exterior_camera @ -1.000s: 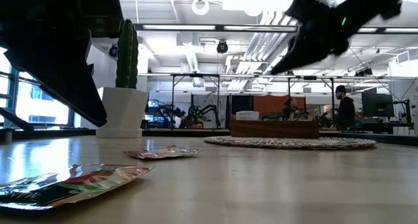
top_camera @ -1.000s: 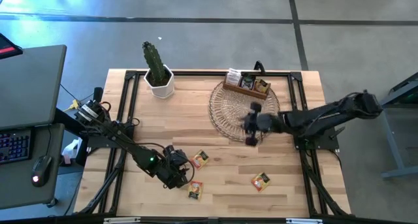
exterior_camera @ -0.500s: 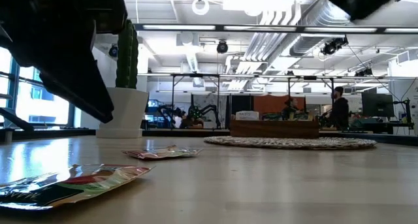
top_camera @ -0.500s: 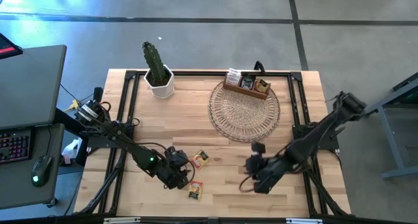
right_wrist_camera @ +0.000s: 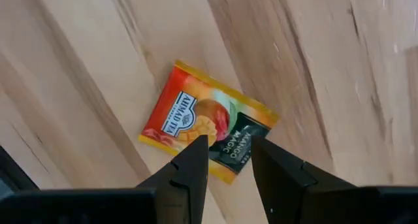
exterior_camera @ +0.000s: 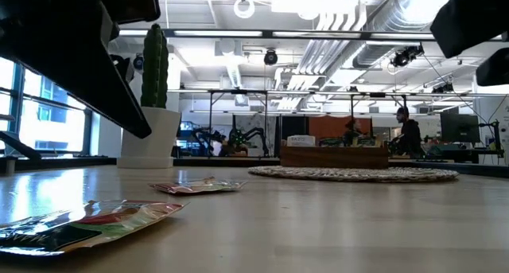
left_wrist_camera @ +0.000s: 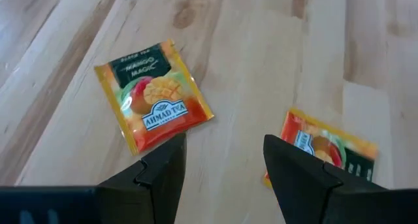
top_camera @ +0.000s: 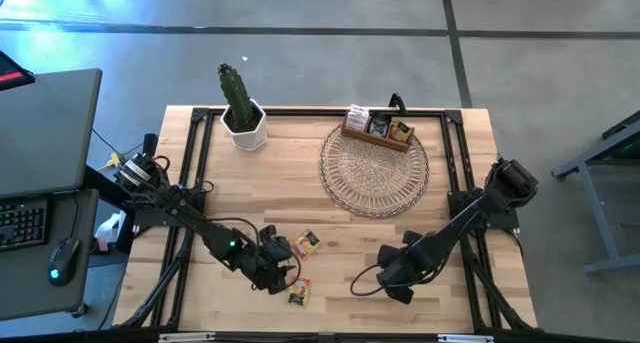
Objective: Pick & Place Tea
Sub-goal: Put the yellow tea bag into the right section of the wooden organizer
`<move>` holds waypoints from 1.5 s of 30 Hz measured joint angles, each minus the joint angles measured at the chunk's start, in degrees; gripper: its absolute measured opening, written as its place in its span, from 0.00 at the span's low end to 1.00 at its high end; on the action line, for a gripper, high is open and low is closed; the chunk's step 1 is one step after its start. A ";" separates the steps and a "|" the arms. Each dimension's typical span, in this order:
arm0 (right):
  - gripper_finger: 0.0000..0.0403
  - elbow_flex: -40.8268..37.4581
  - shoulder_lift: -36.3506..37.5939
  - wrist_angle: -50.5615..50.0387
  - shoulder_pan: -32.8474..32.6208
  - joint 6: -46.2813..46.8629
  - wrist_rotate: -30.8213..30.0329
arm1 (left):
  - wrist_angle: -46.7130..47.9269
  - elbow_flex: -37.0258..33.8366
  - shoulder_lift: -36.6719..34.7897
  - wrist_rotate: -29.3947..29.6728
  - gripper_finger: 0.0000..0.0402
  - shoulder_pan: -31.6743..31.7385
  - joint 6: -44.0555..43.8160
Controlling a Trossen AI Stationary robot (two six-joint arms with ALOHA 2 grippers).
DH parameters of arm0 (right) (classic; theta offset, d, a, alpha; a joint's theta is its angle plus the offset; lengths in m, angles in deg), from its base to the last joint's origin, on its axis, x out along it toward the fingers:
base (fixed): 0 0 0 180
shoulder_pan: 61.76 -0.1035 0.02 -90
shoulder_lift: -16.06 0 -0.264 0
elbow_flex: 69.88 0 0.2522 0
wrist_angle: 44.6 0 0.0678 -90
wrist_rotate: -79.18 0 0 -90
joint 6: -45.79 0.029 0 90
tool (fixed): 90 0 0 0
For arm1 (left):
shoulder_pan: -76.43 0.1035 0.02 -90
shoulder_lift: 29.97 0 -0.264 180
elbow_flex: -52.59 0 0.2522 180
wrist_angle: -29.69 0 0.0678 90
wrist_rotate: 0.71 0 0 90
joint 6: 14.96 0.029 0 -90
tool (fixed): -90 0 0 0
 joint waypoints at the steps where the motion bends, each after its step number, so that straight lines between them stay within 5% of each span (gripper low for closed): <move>1: 0.28 0.00 0.00 -0.03 0.00 1.43 0.08 | -0.03 0.00 0.00 -0.01 0.50 0.00 1.06; 16: 0.28 -6.49 0.02 2.92 -1.16 15.68 -2.89 | -0.22 0.00 0.00 -0.11 0.50 0.00 3.73; 26: 0.28 -13.22 0.52 14.01 0.01 13.17 -0.93 | -0.36 0.00 0.00 -0.16 0.50 0.00 3.73; 36: 0.28 -9.00 5.54 8.20 1.22 7.84 0.98 | -5.16 0.02 0.00 4.35 0.50 0.00 3.31; 45: 0.28 -8.67 6.63 7.41 -0.35 9.87 -2.36 | -6.45 0.02 0.00 2.53 0.50 -0.05 3.25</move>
